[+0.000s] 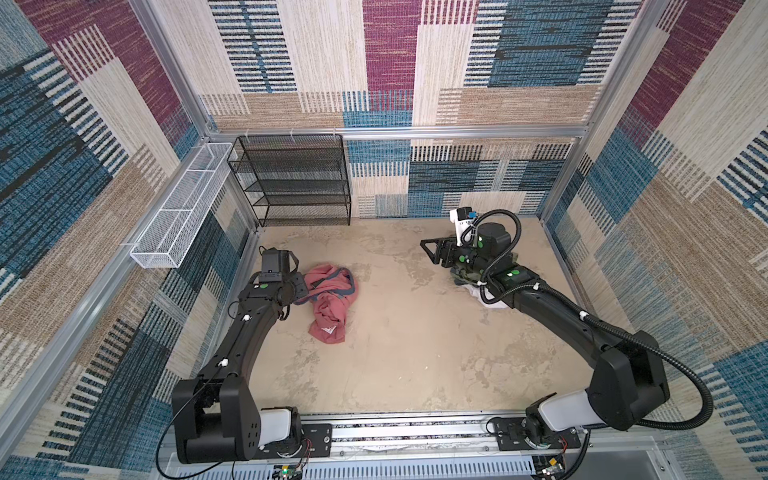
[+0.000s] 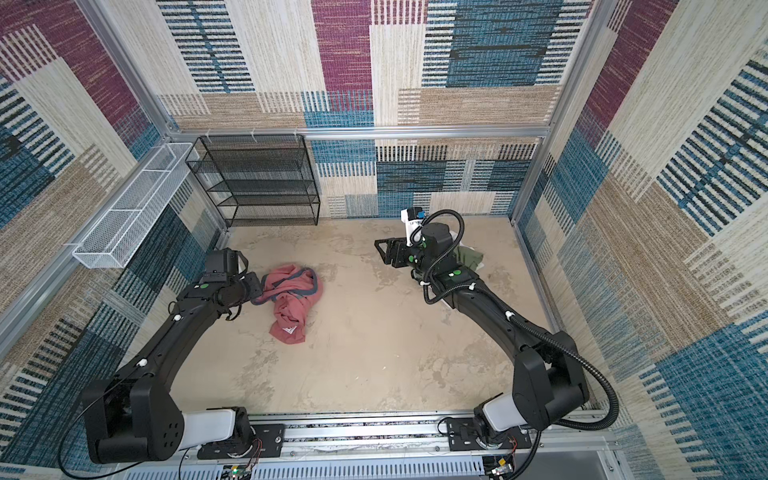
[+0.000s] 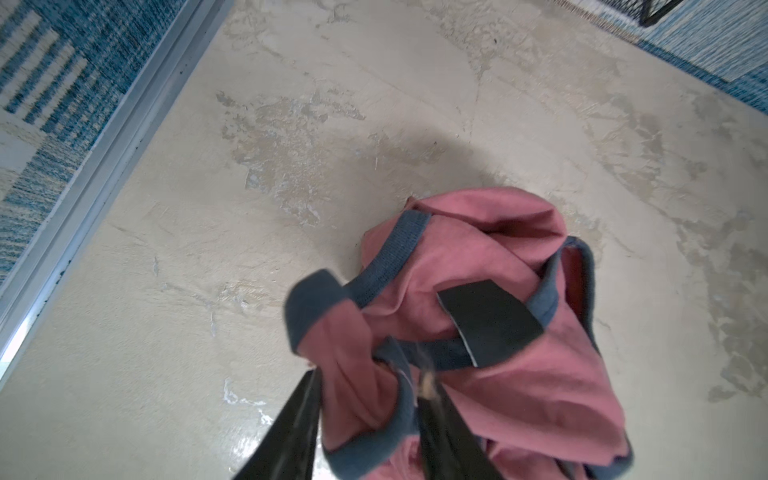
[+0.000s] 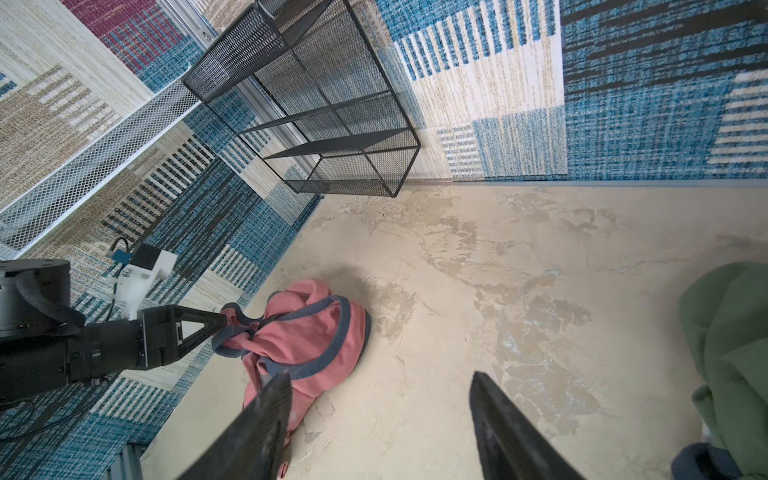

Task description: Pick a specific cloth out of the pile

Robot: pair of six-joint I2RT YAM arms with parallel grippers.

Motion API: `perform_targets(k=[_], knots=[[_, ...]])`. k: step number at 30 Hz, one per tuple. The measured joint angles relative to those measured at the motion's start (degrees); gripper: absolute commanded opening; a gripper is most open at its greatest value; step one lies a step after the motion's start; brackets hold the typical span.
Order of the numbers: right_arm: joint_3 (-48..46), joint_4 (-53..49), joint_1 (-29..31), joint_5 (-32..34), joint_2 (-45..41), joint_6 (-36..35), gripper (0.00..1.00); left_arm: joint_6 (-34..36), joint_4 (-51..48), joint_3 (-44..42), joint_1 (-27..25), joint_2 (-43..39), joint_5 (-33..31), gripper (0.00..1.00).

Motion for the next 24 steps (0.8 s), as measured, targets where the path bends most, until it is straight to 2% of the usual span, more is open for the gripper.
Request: perform_targets(k=[6, 10, 17, 24], knots=[[-1.70, 0.04, 0.00, 0.07, -2.10, 0.00, 0.71, -0.17, -1.60, 3.58, -1.25, -2.34, 1.97, 0.44], [-2.89, 0.04, 0.00, 0.79, -3.56, 0.00, 0.71, 0.07, -1.81, 6.29, -5.68, -1.88, 3.32, 0.42], [-5.64, 0.50, 0.00, 1.40, -5.97, 0.04, 0.72, 0.31, -1.14, 8.83, -14.78, 7.08, 4.92, 0.38], [-6.93, 0.48, 0.00, 1.64, -7.72, 0.07, 0.72, -0.92, 1.03, 5.68, -16.15, 12.74, 7.43, 0.36]])
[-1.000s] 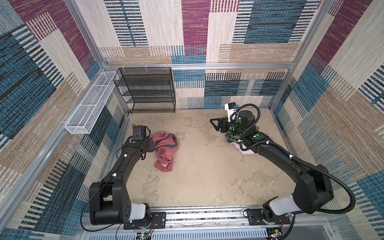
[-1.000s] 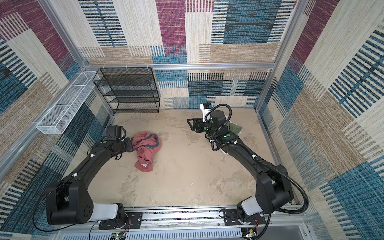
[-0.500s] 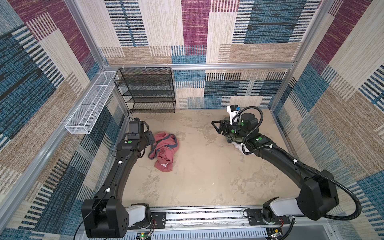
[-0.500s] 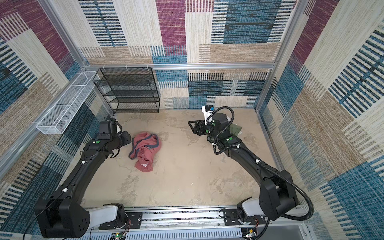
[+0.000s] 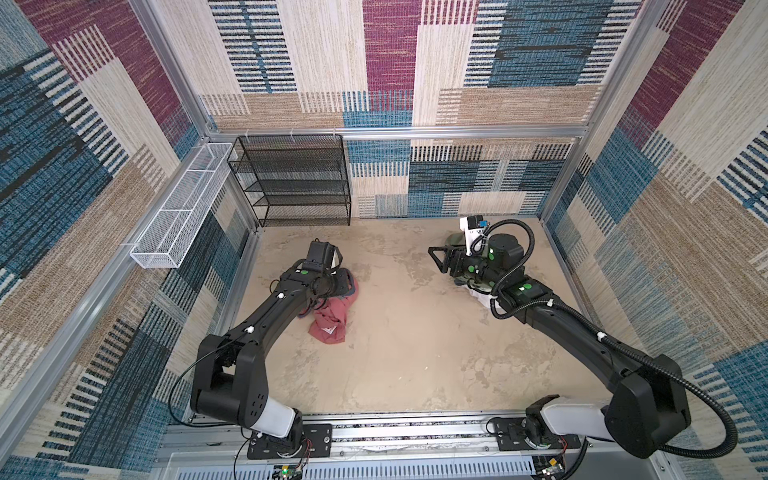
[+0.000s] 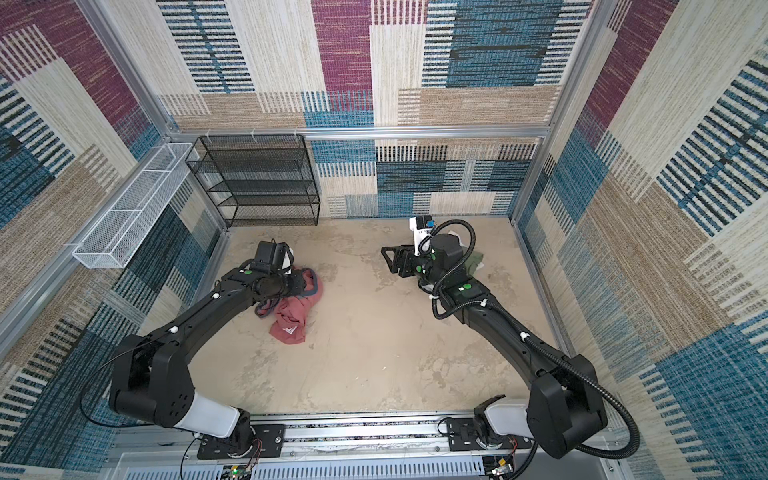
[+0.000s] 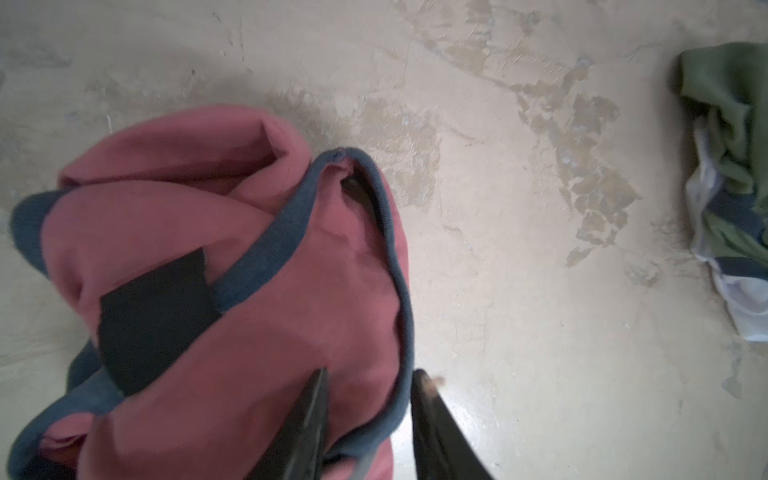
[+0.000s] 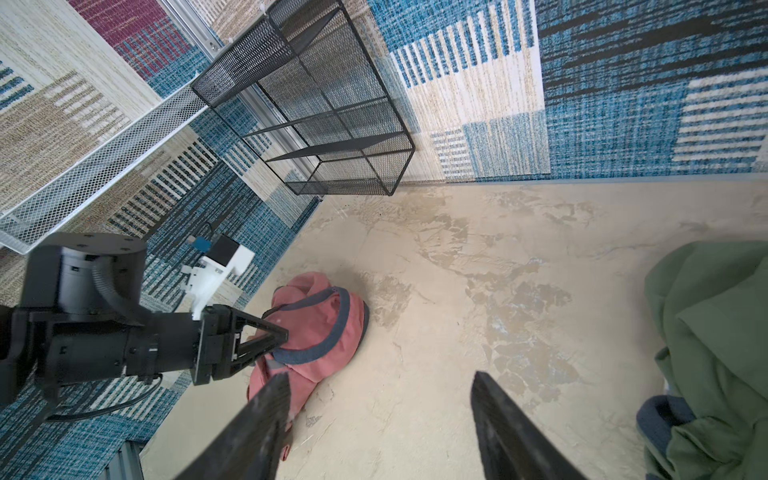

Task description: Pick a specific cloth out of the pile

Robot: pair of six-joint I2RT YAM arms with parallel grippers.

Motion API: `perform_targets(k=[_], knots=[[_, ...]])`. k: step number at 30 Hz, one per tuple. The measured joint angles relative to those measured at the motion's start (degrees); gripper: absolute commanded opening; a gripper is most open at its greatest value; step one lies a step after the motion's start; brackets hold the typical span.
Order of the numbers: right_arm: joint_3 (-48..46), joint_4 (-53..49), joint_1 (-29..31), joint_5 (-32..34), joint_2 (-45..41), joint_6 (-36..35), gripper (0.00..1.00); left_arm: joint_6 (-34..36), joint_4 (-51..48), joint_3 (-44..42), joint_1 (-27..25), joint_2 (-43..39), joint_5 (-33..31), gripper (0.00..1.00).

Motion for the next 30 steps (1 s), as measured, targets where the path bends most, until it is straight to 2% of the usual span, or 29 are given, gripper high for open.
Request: perform_targets(k=[12, 30], knots=[[0.04, 0.17, 0.00, 0.85, 1.42, 0.37, 0.72, -0.39, 1.70, -2.97, 1.27, 4.31, -1.99, 0.34], [2.86, -0.09, 0.00, 0.81, 4.07, 0.37, 0.72, -0.13, 4.07, -2.32, 13.53, 8.13, -1.46, 0.33]])
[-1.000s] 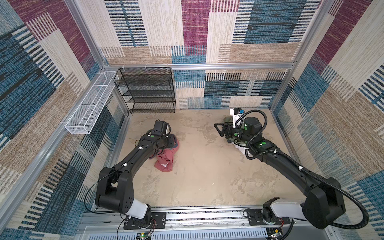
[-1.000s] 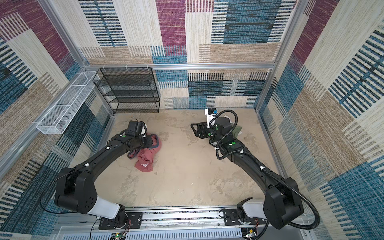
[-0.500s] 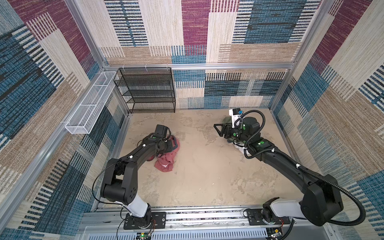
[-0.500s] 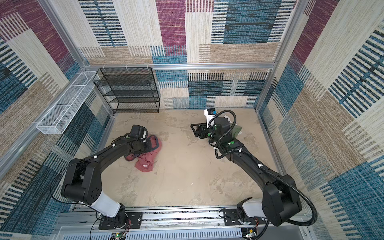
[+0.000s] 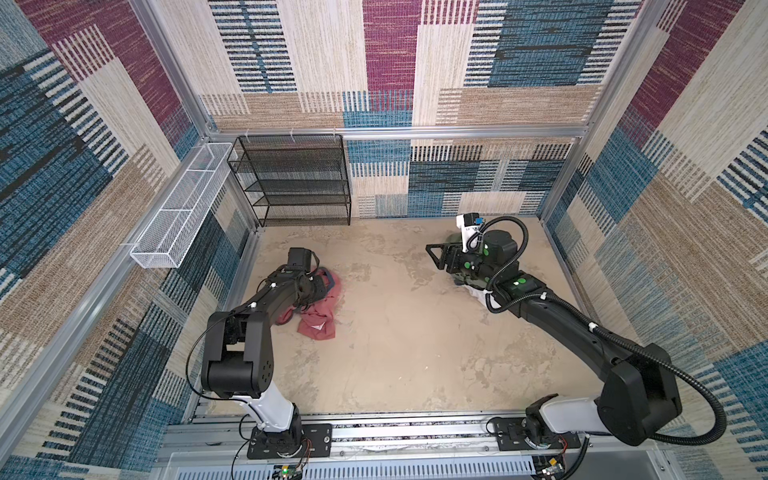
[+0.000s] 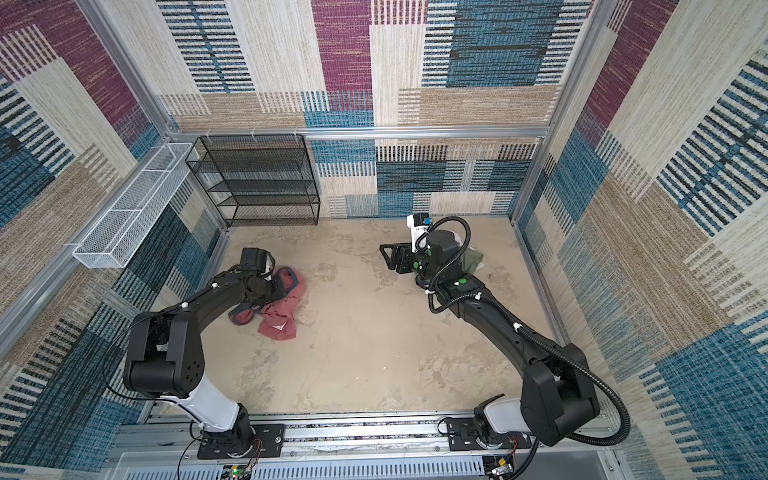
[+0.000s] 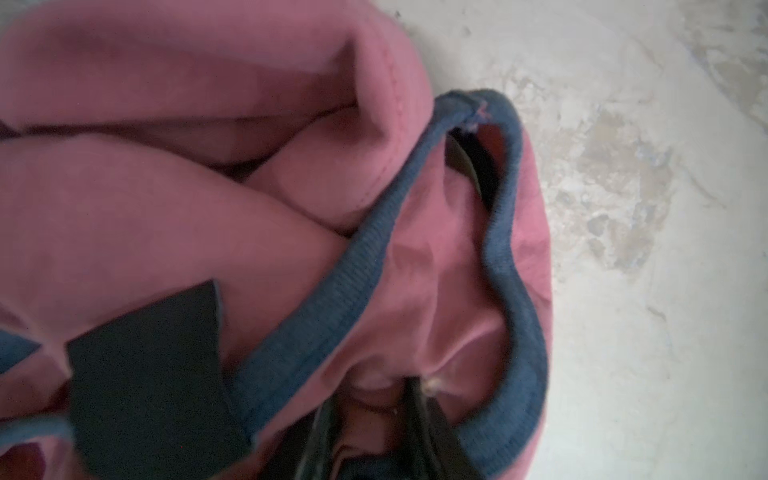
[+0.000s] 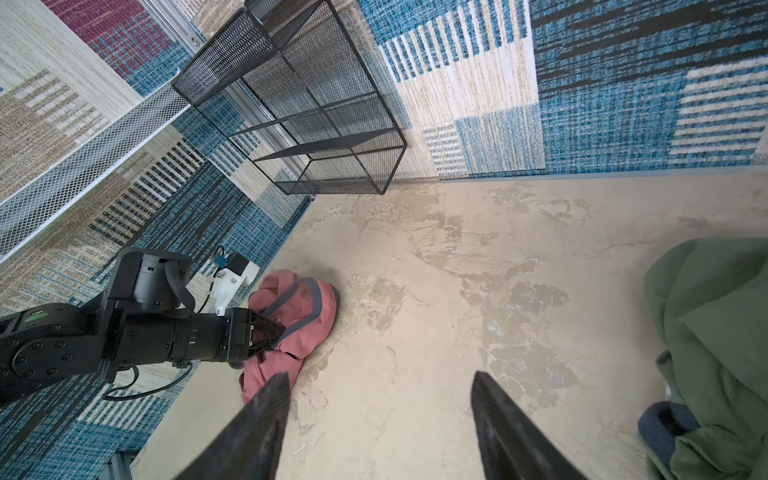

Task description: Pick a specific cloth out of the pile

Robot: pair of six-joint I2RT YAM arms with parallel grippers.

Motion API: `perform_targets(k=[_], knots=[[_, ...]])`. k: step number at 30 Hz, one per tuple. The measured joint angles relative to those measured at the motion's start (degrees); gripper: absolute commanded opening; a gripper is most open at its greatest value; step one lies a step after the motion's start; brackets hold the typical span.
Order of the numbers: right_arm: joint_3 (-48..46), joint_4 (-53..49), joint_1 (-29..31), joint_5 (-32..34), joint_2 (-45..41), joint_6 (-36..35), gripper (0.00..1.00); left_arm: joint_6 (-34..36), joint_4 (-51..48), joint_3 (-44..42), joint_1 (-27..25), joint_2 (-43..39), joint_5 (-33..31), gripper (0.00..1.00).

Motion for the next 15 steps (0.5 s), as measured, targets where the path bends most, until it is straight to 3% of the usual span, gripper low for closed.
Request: perform_targets(k=[15], knots=[[2.51, -0.59, 0.00, 0.02, 2.29, -0.02, 0.71, 0.17, 0.63, 0.90, 7.50, 0.55, 1.51, 0.32]])
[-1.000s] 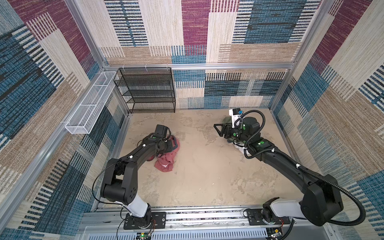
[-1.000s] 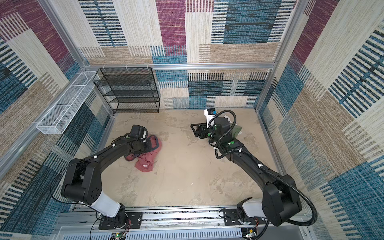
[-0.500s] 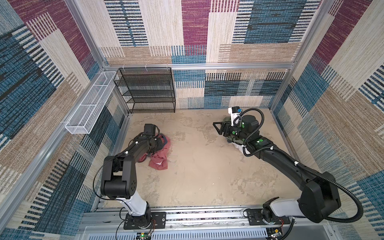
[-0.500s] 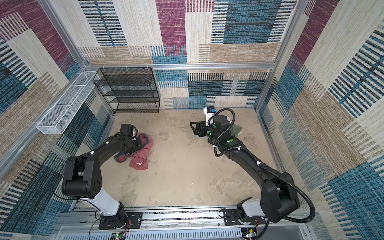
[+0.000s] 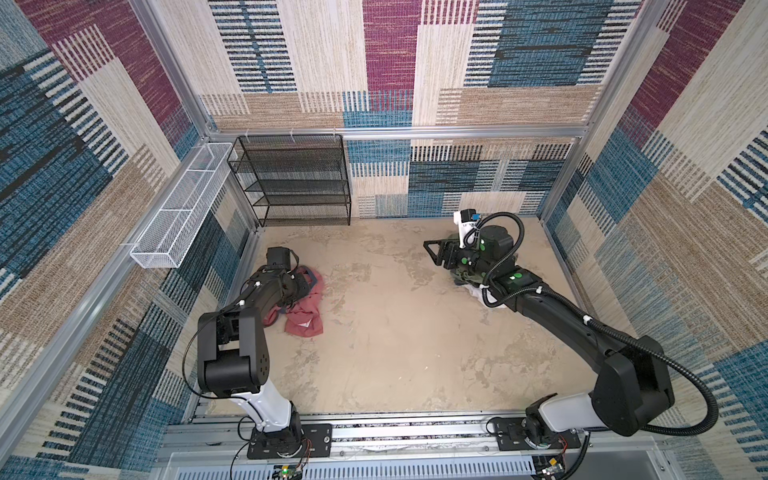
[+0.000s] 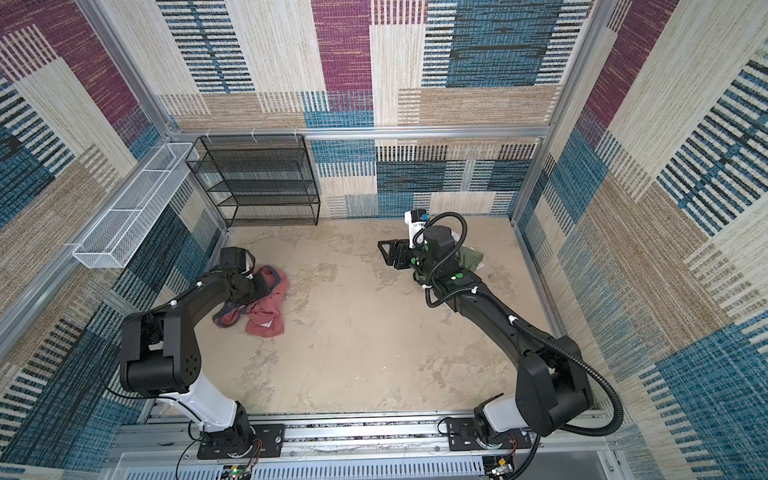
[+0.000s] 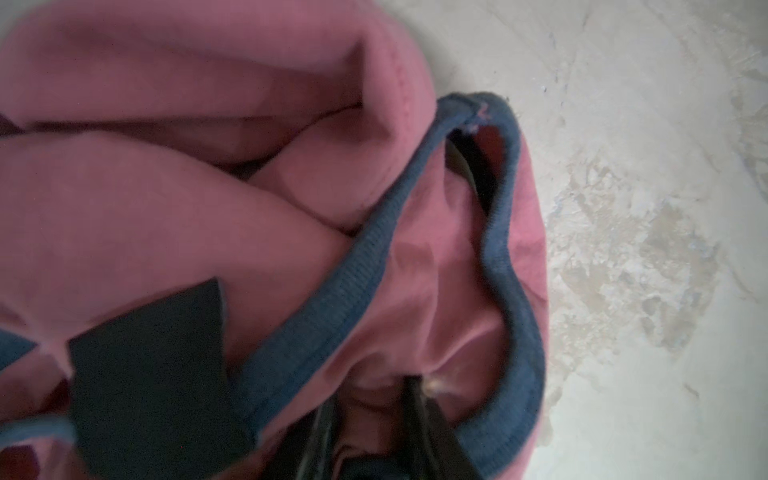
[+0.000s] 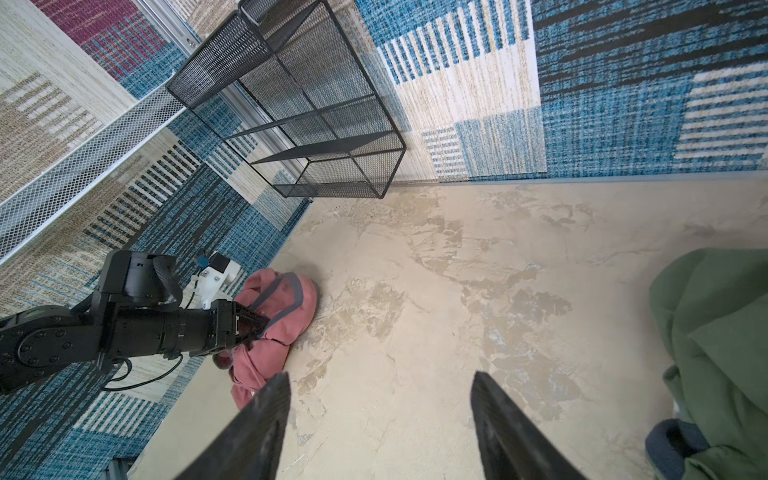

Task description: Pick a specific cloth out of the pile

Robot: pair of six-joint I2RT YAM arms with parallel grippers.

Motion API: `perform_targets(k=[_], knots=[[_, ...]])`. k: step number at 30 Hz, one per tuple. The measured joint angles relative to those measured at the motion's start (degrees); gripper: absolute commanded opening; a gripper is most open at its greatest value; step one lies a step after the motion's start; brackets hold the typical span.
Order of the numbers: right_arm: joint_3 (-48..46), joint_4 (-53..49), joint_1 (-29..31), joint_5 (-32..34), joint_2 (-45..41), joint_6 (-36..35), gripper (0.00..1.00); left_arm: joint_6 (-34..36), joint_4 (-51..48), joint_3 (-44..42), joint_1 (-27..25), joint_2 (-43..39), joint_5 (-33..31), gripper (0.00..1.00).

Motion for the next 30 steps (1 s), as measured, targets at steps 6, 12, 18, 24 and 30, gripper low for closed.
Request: perform_targets(k=[6, 12, 18, 24, 30], knots=[[0.09, -0.26, 0.00, 0.00, -0.04, 0.00, 0.71, 0.02, -0.20, -0.09, -0.76, -4.96, -0.04, 0.33], [-0.55, -0.26, 0.00, 0.20, -1.79, 0.02, 0.73, 0.79, -0.20, -1.03, -5.14, -13.66, -1.20, 0.35], [-2.43, -0.46, -0.09, 2.80, -5.40, -1.42, 1.00, 4.13, 2.91, -4.52, -8.96, -21.07, -1.40, 0.40], [-7.96, -0.46, -3.04, 9.68, -11.26, -4.68, 1.00, 6.93, 6.82, -4.26, -9.90, -21.97, 1.70, 0.69], [-20.13, 5.07, -9.29, 19.89, -16.61, -8.33, 1.00, 8.87, 13.33, -8.24, -10.08, -21.62, -0.37, 0.71]])
